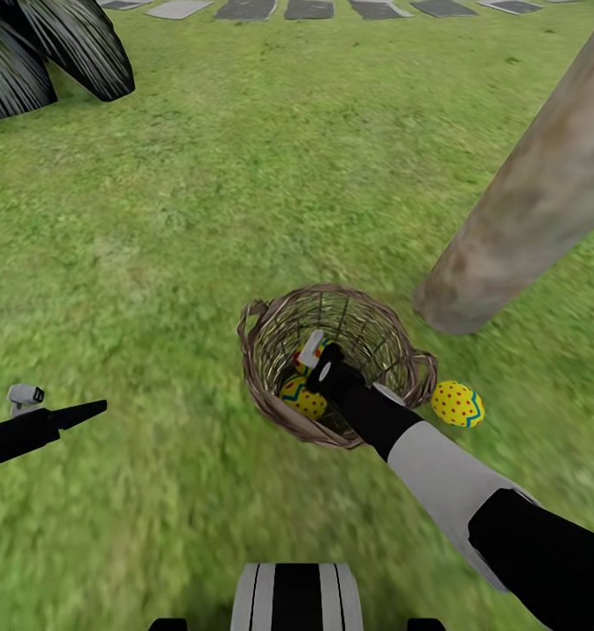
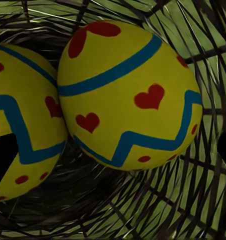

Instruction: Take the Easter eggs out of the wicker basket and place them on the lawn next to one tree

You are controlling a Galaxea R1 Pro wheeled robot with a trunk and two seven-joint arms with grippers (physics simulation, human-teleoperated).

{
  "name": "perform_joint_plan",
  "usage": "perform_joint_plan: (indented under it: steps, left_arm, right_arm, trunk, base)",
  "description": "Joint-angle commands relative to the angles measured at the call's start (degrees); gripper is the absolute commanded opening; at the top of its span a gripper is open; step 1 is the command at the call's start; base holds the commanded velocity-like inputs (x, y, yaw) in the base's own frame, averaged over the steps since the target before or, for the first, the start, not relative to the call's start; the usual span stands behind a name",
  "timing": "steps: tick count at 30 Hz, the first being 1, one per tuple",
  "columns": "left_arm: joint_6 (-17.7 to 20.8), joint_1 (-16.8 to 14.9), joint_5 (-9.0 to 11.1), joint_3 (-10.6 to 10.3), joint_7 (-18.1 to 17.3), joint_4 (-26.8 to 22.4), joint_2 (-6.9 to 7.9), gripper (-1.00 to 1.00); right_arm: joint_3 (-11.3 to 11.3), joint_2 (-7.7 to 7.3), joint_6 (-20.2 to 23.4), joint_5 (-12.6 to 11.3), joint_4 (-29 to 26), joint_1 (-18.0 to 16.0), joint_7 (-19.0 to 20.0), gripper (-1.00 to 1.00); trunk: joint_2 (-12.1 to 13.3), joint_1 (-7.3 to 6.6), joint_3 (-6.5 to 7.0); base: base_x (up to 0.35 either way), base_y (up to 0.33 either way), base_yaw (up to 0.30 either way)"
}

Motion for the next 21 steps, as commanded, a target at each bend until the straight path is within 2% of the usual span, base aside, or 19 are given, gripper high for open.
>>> perform_joint_plan:
  steps: [1, 2, 5, 21]
  left_arm:
    - [0.6, -0.1, -0.2, 0.0, -0.3, 0.0, 0.00, 1.00]
    - [0.6, -0.1, -0.2, 0.0, -0.3, 0.0, 0.00, 1.00]
    - [0.6, 0.0, -0.2, 0.0, -0.3, 0.0, 0.00, 1.00]
    - [0.6, 0.0, -0.1, 0.1, -0.3, 0.1, -0.17, 1.00]
  right_arm:
    - [0.1, -0.01, 0.3, 1.4, -0.1, 0.0, 0.5, 1.00]
    - [0.1, -0.01, 0.3, 2.5, 0.0, 0.0, 0.5, 1.00]
    - [0.0, -0.01, 0.2, 3.1, 0.0, 0.0, 0.5, 1.00]
    - [0.1, 0.16, 0.2, 3.2, 0.0, 0.0, 0.5, 1.00]
  trunk:
    - [0.0, -0.01, -0.03]
    - [0.0, -0.01, -0.03]
    - [0.0, -0.01, -0.03]
    - [0.0, -0.01, -0.03]
  base:
    - [0.000, 0.000, 0.000]
    - [0.000, 0.000, 0.000]
    - [0.000, 0.000, 0.000]
    - [0.050, 0.000, 0.000]
